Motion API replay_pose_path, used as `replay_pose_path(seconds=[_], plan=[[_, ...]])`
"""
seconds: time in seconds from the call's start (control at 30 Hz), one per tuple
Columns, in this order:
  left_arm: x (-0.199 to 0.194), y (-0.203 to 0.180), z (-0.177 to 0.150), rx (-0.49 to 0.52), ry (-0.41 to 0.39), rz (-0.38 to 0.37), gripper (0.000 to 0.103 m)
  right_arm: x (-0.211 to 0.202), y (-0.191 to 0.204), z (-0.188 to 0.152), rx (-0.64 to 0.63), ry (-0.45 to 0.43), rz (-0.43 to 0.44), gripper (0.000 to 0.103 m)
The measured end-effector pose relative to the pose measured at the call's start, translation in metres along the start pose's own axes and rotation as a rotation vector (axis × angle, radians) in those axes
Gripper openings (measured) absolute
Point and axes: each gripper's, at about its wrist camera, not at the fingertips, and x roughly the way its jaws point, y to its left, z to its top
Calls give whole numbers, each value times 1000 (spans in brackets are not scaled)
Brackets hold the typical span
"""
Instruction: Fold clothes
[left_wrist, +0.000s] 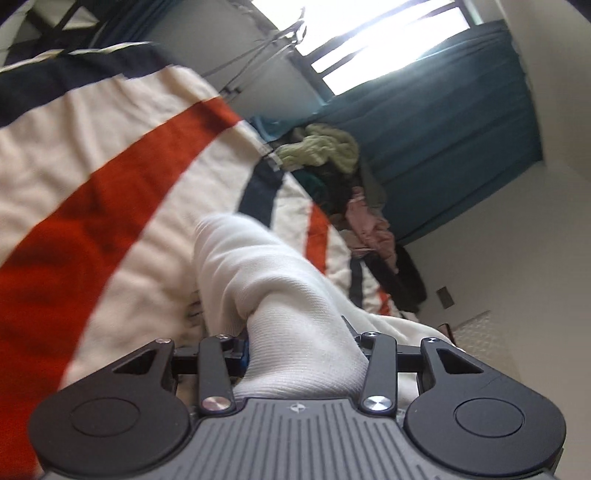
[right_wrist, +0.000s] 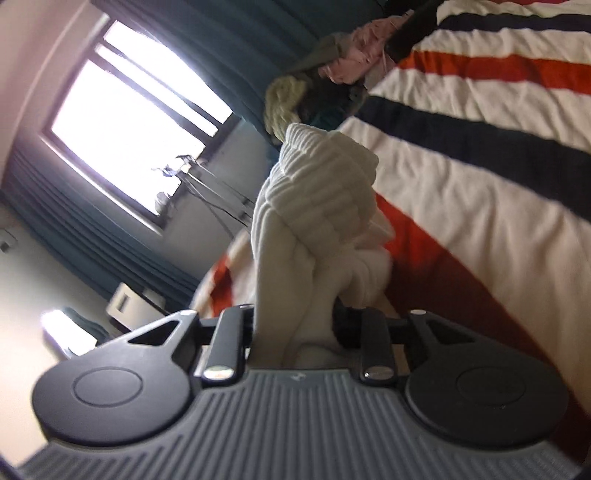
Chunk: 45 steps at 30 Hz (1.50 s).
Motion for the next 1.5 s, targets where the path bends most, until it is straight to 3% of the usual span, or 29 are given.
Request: replay_pose_path(seconds=[0.2, 0.4, 0.53, 0.67, 0.8, 0.97, 1.13, 1.3, 1.4, 1.5], plan=[[78, -90, 28, 120, 27, -37, 44, 19, -17, 95, 54, -36, 34, 29], [213, -171, 53, 190, 82, -78, 44, 64, -42, 205, 7, -98, -26, 29], [310, -206, 63, 225, 143, -106, 44, 102, -71, 261, 8, -139, -71, 29], [384, -212, 57, 245, 183, -120, 44, 132, -104, 281, 11, -211, -116, 29], [430, -180, 30, 300, 253, -116, 44, 147, -151, 255, 21, -222, -164, 29], [442, -122, -7, 383, 301, -82, 48, 156, -199, 202, 51, -164, -246, 33], [423, -103, -27, 468, 319, -24, 58, 149, -220, 168, 132, -128, -297, 40], [372, -136, -23, 593, 310, 40, 58, 117, -191, 170, 157, -85, -404, 40], [323, -166, -19, 664, 291, 30, 64, 94, -160, 173, 90, -55, -481, 40], [270, -202, -20, 759, 243, 18, 71, 69, -120, 175, -28, -44, -466, 41]])
